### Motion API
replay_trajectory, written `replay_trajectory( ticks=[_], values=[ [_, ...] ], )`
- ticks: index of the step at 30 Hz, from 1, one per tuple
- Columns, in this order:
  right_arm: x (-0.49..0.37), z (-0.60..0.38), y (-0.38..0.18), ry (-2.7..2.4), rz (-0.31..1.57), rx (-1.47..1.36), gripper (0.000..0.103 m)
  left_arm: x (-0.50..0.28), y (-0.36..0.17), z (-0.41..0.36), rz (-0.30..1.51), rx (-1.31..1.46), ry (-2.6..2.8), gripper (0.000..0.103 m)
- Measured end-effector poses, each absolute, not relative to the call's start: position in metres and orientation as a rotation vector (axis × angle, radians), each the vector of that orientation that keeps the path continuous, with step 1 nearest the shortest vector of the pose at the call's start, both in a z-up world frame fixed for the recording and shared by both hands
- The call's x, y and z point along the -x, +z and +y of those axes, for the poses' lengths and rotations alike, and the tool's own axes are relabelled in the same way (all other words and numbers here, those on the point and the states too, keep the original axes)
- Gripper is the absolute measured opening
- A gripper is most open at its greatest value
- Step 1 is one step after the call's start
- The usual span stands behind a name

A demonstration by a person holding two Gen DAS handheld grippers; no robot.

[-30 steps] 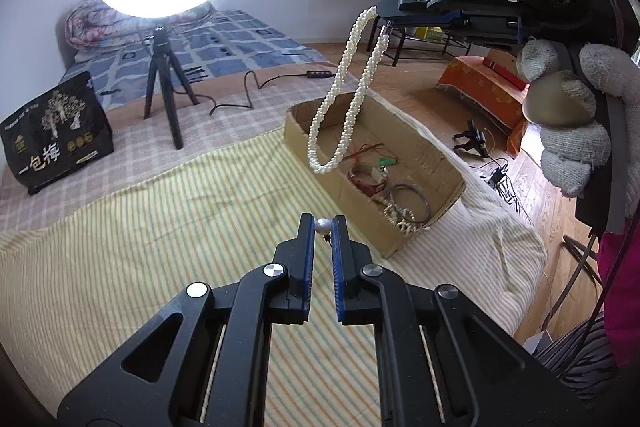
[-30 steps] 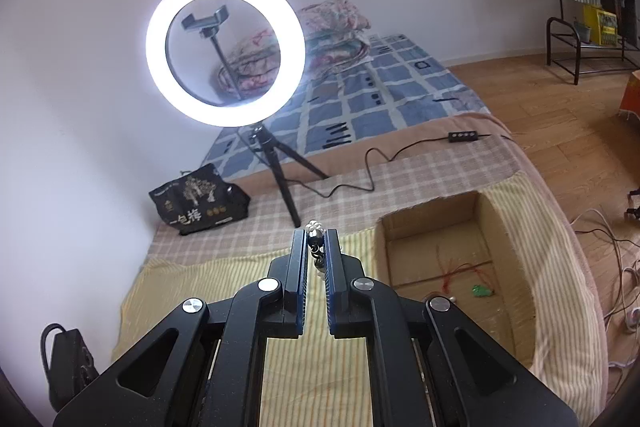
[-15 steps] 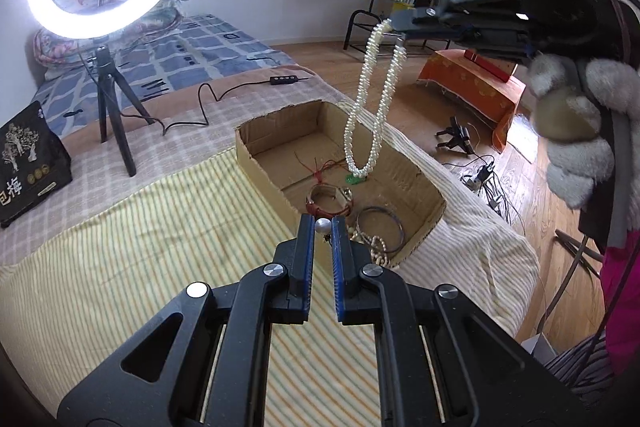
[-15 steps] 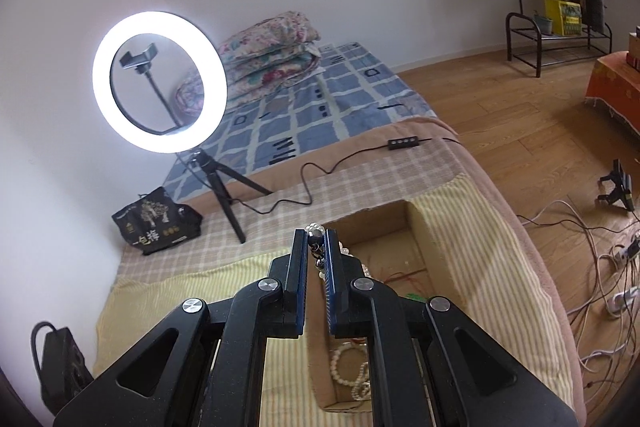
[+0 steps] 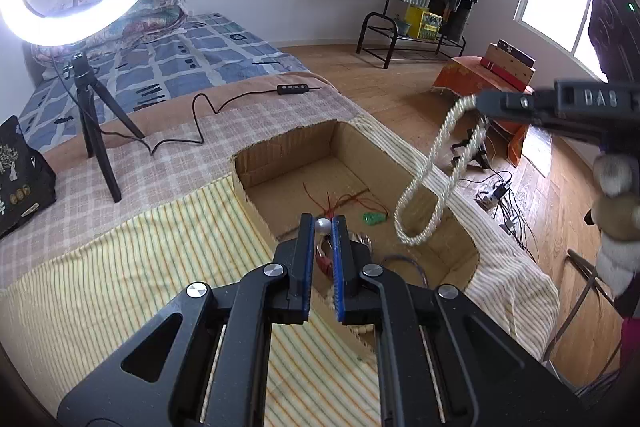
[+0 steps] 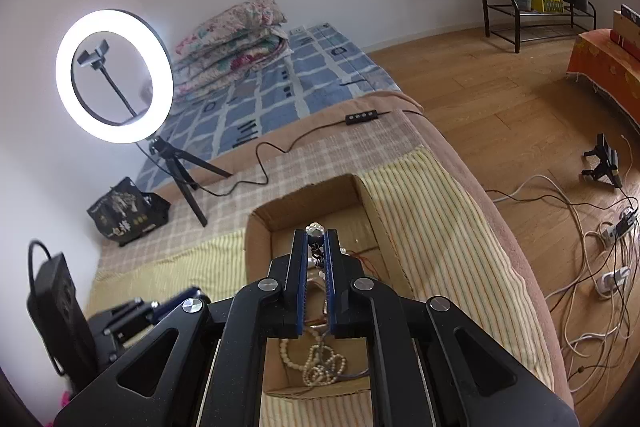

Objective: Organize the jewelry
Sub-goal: 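Carry necklace and pearl stud into the box and open both tools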

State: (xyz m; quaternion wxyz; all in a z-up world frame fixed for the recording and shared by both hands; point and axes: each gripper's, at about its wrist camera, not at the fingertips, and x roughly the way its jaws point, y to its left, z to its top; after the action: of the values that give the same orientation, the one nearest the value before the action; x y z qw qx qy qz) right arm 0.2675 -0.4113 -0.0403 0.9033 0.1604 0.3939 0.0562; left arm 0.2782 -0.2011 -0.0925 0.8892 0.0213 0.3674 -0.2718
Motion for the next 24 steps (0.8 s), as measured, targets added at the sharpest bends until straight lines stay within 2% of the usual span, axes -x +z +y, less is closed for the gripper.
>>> replay_trajectory(
  ticks=[13,24],
  values=[
    [-0.274,-0.417,-0.076,0.091,0.906,-0.311,0.006,-0.324,-0.103,-0.238,0.774,-0.078,-0.548,0.007],
    [-0.278,-0.412,-0.102,0.086,0.979,-0.297,0.007,-0.346,-0.111,-0.236,0.817,-0.06,-0.507,0.007]
  ],
)
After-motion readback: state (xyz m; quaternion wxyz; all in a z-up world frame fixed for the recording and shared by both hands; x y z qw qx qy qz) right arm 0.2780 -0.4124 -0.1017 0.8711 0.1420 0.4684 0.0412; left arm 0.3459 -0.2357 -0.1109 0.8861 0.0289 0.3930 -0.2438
